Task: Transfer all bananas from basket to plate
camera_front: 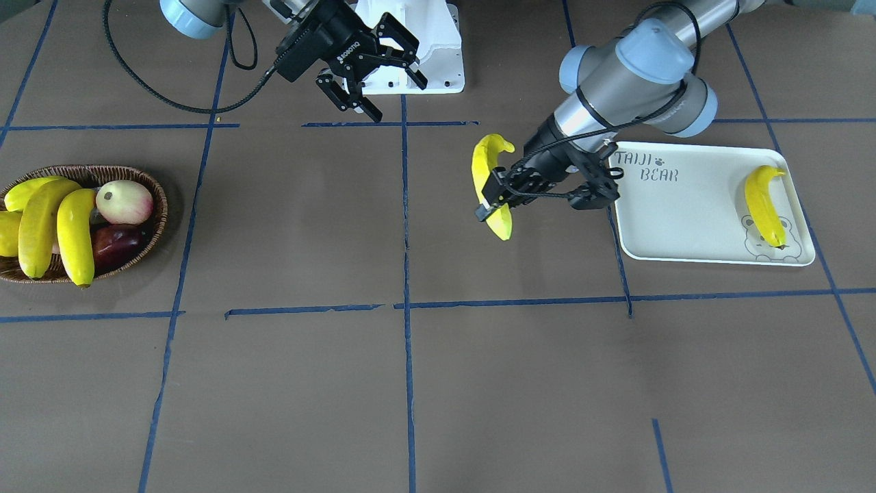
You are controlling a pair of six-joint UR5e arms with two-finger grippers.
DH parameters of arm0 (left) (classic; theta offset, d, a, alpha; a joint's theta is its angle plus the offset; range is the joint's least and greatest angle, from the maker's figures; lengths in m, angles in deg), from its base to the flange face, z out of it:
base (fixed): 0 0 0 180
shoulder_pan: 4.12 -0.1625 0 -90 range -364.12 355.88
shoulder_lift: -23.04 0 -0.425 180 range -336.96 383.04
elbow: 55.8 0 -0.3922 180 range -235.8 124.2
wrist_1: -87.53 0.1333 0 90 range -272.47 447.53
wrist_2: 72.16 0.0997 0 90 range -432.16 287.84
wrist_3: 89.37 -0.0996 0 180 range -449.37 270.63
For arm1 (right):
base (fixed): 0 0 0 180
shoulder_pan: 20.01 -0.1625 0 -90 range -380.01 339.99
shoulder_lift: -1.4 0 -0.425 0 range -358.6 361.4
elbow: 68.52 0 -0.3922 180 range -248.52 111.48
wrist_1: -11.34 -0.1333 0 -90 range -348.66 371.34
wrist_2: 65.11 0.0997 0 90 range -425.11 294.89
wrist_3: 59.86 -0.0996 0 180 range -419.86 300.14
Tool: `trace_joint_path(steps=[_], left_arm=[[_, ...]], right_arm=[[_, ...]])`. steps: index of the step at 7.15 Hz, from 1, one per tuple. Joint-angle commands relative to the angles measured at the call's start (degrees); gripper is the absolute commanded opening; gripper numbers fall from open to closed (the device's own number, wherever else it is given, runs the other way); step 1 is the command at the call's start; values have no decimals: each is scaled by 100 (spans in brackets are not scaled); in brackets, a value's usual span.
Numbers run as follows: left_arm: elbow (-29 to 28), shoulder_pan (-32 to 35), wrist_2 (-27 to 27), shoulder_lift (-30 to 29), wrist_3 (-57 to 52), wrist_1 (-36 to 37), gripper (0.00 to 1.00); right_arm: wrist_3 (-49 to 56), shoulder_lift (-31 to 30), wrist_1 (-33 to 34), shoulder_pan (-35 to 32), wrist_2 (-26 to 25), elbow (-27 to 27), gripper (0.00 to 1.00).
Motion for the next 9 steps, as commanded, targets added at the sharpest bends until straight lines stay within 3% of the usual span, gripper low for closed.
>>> trace_joint_path(steps=[1, 2, 3, 4, 5, 8, 9], left_arm=[[340, 484, 16, 1320, -1477, 36, 0], [324, 634, 51, 1980, -2425, 36, 0], [289, 714, 243, 2543, -3165, 36, 0], [271, 715, 480, 2975, -3521, 27, 0], [227, 715, 491, 3180, -3550, 27, 0], [17, 715, 735, 3279, -3560, 27, 0], [-54, 723, 789, 3296, -3586, 18, 30]], right_arm=[[5, -454, 281, -145, 140, 541, 100], [57, -509, 1084, -398, 445, 787, 100], [214, -518, 1901, -1027, 1084, 886, 100], [886, -544, 2275, -1520, 1778, 878, 100], [1119, -614, 2461, -1769, 2011, 869, 100], [1690, -1070, 2490, -1920, 2022, 851, 100], [1753, -1098, 2490, -1947, 2031, 843, 100]])
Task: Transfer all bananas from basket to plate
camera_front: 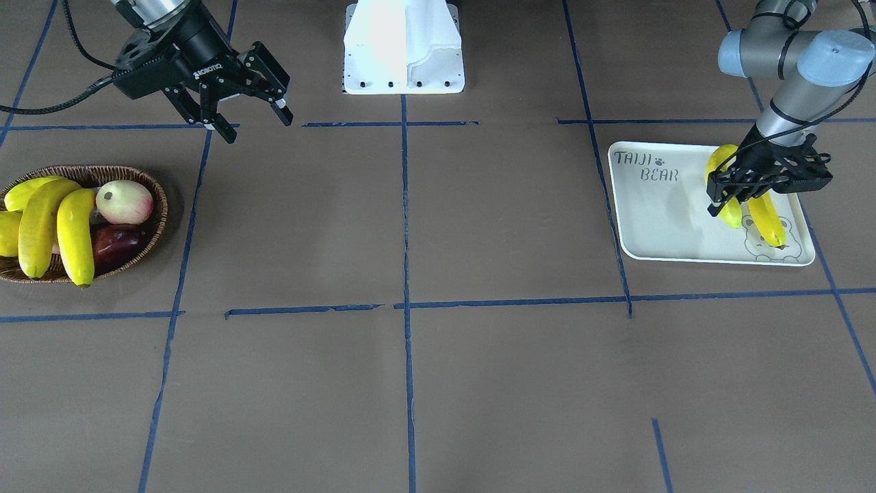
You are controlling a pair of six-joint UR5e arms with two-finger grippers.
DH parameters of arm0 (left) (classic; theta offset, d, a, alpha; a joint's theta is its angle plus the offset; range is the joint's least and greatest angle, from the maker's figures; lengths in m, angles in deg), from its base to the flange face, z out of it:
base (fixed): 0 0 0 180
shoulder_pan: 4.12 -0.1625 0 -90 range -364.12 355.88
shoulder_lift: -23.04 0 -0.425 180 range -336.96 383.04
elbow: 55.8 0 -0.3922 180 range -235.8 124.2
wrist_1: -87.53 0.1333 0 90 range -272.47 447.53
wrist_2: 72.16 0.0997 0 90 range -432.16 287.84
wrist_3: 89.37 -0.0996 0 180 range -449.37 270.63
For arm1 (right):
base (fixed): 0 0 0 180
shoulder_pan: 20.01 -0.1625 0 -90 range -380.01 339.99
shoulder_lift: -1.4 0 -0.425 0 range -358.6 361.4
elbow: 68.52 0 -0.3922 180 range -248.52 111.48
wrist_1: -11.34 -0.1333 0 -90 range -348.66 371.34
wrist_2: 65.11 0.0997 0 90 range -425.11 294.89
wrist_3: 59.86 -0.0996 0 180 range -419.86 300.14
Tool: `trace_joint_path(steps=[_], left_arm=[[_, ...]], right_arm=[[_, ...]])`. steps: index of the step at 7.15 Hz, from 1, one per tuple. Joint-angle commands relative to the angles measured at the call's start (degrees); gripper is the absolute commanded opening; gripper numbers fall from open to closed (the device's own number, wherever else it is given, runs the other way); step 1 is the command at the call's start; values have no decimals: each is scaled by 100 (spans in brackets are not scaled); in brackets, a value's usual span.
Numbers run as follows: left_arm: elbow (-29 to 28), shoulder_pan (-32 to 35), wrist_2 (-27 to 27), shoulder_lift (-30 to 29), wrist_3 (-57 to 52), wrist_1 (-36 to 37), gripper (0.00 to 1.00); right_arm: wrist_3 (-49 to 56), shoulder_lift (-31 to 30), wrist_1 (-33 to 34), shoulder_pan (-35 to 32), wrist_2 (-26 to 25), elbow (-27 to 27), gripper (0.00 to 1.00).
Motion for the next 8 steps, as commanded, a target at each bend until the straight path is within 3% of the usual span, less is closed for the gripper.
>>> trace_joint_path(steps=[1, 4, 5, 6, 8], left_arm=[[-201, 6, 258, 18, -336, -59, 99], [-210, -3, 374, -26, -164, -295, 100], [-97, 6, 287, -52, -172, -331, 100], [-35, 180, -158, -69, -181, -288, 100], [53, 1197, -1397, -200, -243, -235, 100]], right_arm=[[154, -115, 6, -44, 13, -15, 100], [172, -281, 6, -113, 39, 2, 100], [441, -482, -3, -297, 257, 2, 100], [949, -867, -55, -499, 433, 11, 100], [2615, -1902, -91, -1174, 819, 11, 100]])
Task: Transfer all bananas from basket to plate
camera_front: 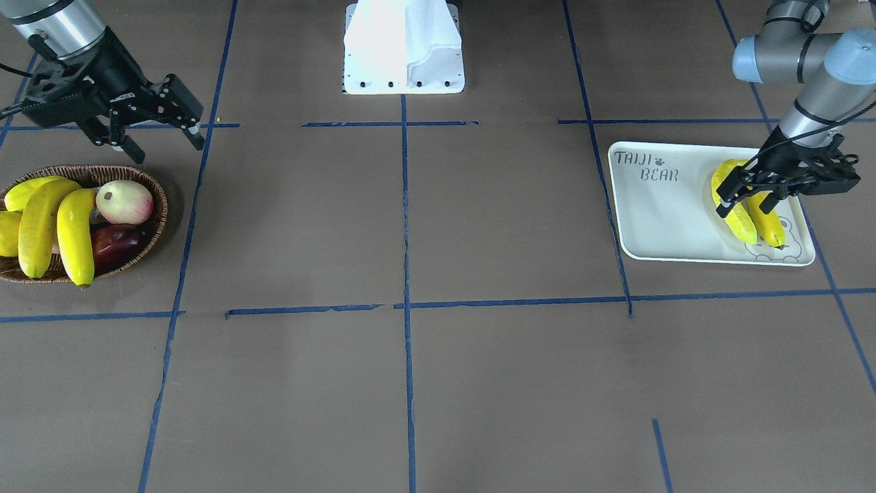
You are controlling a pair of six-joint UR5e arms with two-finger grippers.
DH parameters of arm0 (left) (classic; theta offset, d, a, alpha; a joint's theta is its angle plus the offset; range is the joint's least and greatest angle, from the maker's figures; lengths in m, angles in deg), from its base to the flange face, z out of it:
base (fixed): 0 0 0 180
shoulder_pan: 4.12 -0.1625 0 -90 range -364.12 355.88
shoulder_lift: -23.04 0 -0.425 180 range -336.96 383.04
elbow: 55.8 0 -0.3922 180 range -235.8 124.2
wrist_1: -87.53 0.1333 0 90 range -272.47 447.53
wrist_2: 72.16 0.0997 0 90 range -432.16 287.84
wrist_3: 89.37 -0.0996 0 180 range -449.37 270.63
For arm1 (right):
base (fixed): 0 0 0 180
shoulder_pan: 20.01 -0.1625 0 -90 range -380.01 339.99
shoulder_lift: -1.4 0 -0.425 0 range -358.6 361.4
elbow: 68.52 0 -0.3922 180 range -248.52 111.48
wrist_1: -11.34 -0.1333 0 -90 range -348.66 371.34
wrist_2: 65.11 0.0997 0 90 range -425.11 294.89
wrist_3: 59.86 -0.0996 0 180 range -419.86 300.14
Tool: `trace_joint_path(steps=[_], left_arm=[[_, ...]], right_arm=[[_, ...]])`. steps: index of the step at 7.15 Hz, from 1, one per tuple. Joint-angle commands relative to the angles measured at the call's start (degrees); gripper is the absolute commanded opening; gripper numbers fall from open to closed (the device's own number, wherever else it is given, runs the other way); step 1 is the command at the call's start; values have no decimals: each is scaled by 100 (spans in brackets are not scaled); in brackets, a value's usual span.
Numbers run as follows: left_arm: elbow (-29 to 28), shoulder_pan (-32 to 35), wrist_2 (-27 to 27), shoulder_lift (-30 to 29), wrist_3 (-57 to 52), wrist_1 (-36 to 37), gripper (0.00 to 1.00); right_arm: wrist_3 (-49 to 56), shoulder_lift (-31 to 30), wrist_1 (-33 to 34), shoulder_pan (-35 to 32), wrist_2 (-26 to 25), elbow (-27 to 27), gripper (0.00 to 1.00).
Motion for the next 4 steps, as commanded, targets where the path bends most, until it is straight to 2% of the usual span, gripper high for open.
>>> trace_joint_path(steps=[1, 2, 3, 4], left_arm=[[123, 545, -690, -133, -17, 35, 100], [115, 528, -656, -281, 36, 44, 100], [141, 510, -638, -378, 53, 131, 100], [133, 502, -638, -388, 45, 141, 100]], right_arm=[[1777, -1221, -135, -663, 396, -24, 100], [2421, -1740, -432, -866, 380, -260, 100], [2592, -1936, -957, -955, 414, -619, 100], [2568, -1869, -1180, -938, 415, -1040, 100]])
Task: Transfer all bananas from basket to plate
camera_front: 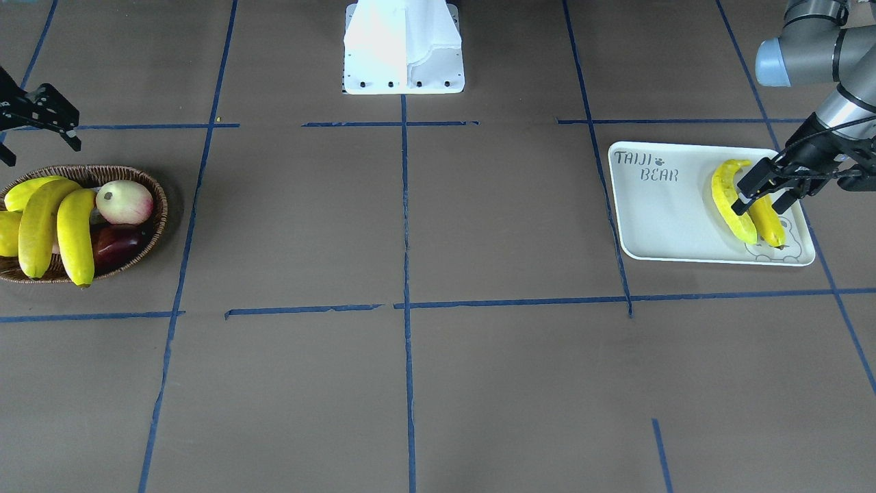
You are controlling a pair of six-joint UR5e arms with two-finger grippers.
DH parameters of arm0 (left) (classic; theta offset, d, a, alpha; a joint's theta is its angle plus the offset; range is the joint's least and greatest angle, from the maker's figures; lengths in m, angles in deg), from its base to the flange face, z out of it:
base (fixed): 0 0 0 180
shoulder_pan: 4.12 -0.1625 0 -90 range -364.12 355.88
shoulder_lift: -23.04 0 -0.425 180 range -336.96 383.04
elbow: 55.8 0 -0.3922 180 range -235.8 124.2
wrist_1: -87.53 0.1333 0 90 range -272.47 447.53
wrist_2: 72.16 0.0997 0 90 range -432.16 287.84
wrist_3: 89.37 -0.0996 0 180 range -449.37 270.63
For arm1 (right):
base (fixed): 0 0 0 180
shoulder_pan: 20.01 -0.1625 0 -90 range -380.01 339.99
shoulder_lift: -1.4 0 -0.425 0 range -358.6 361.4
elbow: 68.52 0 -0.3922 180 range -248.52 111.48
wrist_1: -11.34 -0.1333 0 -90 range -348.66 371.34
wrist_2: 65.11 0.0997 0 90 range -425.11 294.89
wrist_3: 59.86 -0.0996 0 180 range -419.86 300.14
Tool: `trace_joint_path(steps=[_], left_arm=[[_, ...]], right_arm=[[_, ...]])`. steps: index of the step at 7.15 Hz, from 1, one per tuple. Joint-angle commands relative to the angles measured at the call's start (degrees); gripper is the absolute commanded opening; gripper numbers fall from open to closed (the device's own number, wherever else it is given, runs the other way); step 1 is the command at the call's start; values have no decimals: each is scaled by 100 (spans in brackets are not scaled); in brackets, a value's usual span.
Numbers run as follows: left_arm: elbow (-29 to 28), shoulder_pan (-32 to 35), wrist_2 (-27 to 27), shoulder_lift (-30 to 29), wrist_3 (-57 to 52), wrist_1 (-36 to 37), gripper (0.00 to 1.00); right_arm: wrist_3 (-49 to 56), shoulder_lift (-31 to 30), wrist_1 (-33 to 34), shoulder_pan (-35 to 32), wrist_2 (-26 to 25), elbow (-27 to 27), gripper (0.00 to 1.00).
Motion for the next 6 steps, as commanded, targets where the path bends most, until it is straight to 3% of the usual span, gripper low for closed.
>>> trace_joint_path(steps=[1, 4, 6], left_arm=[[13, -6, -1, -61, 6, 37, 100], [4, -67, 8, -69, -3, 37, 100], [4, -76, 8, -69, -12, 37, 100]], right_arm=[[164, -91, -397, -57, 27, -625, 100], [-275, 408, -397, -49, 316, -1135, 97], [-267, 419, -397, -49, 326, -1172, 92]])
